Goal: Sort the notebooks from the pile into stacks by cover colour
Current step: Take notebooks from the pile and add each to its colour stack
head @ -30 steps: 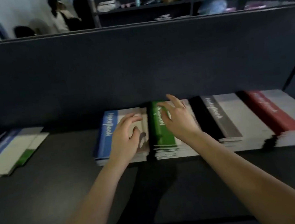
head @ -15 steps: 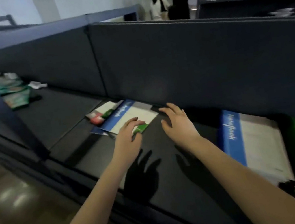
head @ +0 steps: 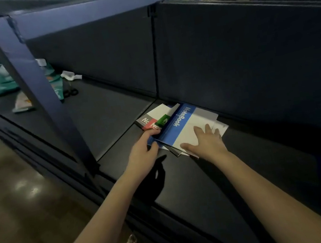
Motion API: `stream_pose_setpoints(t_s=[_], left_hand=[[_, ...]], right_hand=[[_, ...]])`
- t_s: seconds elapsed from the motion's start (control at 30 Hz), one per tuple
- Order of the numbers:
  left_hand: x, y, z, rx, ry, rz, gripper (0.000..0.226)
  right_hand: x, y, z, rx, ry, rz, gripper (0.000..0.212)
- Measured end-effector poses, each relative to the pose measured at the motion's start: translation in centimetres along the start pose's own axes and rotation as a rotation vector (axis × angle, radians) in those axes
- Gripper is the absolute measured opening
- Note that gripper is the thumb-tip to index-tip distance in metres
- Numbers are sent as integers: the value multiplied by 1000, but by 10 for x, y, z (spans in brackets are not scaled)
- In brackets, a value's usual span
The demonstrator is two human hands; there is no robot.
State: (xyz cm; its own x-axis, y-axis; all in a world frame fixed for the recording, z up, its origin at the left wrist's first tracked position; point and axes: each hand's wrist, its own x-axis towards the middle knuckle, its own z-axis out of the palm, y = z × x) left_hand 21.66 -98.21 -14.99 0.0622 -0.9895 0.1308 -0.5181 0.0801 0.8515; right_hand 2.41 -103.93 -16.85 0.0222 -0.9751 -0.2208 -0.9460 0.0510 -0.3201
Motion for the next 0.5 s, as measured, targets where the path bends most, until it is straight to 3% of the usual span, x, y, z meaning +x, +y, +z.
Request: stream_pose_setpoints(t_s=[0.27, 0.5], left_hand=[[35, -8, 12, -47, -230, -77, 49], [53, -13, 27, 152, -418, -103, 84]], right_hand=[[34, 14, -28, -18, -67, 147, 112], [45, 21, -28, 36, 6, 149, 100]])
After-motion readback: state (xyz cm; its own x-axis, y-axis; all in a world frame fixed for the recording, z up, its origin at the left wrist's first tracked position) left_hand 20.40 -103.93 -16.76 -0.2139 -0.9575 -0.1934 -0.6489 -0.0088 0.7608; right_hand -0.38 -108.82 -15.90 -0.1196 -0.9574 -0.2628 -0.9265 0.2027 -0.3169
